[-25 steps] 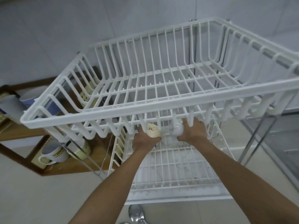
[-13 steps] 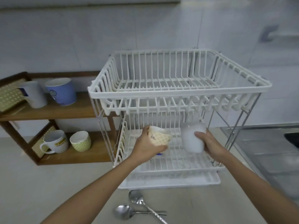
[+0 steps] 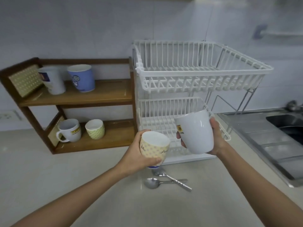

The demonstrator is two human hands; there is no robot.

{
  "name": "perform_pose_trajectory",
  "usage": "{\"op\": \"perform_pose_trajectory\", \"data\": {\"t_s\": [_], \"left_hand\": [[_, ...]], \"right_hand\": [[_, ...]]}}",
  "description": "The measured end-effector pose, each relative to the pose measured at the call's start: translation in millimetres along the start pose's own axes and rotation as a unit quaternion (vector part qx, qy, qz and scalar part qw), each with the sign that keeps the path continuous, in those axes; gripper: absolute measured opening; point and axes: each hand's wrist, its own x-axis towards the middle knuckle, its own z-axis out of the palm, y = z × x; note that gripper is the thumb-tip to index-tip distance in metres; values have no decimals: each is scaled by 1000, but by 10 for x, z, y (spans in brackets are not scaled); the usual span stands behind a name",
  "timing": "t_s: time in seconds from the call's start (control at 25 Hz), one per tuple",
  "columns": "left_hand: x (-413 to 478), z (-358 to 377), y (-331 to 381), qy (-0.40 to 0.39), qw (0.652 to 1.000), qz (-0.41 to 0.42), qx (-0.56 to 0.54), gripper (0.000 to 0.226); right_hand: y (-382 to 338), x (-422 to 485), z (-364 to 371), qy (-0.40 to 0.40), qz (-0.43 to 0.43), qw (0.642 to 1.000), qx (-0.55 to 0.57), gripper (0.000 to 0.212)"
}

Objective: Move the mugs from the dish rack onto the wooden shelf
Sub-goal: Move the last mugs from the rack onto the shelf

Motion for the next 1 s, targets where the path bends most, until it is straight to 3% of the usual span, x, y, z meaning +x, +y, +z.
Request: {"op": "perform_pose_trajectory", "data": {"t_s": [0.12, 0.36, 0.4, 0.48, 0.56, 0.68, 0.92, 1.0], "left_hand": [[-339, -482, -104, -14, 999, 16, 28, 88], [-615, -1316, -246, 106, 994, -5, 29, 87], [-596, -1422, -262, 128, 991, -11, 24, 87], [-522, -1600, -284, 168, 985, -20, 25, 85], [-427, -1735, -293, 211, 977, -26, 24, 82], [-246, -1835, -314, 249, 967, -53, 26, 88], [132, -1855, -432, 267, 960, -81, 27, 95], [240, -1854, -506, 259, 961, -93, 26, 96]], "right_hand": [[193, 295, 475, -127, 15, 989, 79, 92], [507, 928, 1202, -177, -16, 984, -10, 84], [520, 1040, 1314, -158, -36, 986, -49, 82], [484, 1330, 1521, -24, -87, 980, -179, 80], [424, 1687, 1708, 114, -145, 937, -297, 81], [327, 2222, 1833, 275, -204, 845, -412, 85], [82, 3102, 1511, 415, -199, 729, -507, 99], [53, 3286, 1376, 437, -178, 713, -519, 101]]}}
